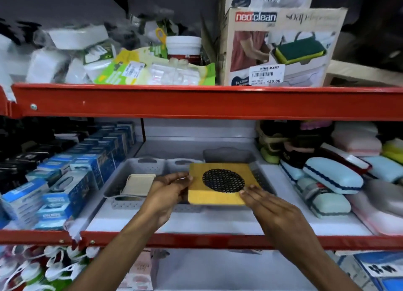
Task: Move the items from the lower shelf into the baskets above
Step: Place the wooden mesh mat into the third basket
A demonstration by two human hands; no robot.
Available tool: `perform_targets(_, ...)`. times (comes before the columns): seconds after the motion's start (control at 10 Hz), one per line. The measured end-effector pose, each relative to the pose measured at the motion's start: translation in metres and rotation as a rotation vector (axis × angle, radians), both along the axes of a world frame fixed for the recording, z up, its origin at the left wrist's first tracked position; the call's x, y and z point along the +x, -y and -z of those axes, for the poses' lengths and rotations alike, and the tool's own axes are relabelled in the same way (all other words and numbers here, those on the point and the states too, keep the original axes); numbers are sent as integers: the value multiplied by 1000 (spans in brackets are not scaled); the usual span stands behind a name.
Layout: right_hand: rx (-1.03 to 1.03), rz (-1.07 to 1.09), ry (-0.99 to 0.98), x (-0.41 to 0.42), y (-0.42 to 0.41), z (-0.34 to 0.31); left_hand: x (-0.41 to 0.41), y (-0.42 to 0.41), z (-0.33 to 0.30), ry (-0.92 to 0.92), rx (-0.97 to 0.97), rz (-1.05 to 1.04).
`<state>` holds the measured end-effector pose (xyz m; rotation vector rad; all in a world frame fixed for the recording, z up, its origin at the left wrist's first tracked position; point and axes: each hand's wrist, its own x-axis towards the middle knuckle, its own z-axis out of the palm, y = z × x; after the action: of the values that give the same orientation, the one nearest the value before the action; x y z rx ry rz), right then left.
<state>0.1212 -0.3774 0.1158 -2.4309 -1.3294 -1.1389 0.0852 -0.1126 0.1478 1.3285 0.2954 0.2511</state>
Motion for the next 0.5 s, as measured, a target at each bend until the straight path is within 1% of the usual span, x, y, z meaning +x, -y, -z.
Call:
perform_targets(0.1, -14, 70, -79, 23, 5, -19, 22, 6, -14, 50, 221, 103)
perform_targets(0.2, -32, 134, -202, 58, 9, -24, 43, 14, -19, 87, 510, 301)
perform_targets(0.3, -58, 164, -375, 94, 12, -17, 68, 15, -14, 93, 861, 349)
perform_targets(0.4, 2, 168, -531, 107, 12, -19, 86, 13, -8, 130, 1161, 310)
perform_targets(0.5, -83, 157, -441, 128, 7, -18, 94, 11, -2, 61, 1363, 311)
